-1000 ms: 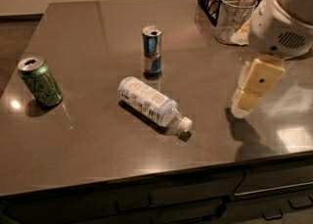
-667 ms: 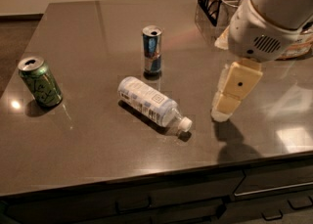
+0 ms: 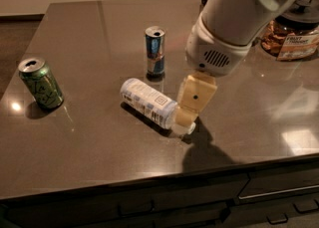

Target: Move blue plastic bottle near green can

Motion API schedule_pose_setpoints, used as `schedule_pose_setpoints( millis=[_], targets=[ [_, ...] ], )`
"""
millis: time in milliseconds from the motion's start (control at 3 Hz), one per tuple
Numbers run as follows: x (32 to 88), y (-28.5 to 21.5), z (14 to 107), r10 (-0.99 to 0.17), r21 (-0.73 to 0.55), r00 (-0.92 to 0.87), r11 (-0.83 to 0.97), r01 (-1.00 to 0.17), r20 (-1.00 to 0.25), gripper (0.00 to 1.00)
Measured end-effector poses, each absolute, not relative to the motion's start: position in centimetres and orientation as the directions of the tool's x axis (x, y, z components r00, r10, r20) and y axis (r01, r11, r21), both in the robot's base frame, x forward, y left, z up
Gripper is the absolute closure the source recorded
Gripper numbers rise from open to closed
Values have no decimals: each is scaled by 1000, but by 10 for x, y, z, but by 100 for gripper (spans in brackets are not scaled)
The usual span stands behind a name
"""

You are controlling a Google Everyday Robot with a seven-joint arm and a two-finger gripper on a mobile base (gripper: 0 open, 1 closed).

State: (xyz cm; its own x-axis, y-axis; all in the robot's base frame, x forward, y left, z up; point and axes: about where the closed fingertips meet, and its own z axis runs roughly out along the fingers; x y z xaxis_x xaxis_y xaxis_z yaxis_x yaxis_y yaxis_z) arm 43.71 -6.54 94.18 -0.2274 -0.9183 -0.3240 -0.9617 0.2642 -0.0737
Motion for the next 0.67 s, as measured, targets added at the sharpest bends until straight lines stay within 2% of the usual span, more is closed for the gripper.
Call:
schedule_pose_setpoints(
  millis=[667],
  targets=[
    [438,-8,905,-923,0,-258,269,-963,-286,0]
  ],
)
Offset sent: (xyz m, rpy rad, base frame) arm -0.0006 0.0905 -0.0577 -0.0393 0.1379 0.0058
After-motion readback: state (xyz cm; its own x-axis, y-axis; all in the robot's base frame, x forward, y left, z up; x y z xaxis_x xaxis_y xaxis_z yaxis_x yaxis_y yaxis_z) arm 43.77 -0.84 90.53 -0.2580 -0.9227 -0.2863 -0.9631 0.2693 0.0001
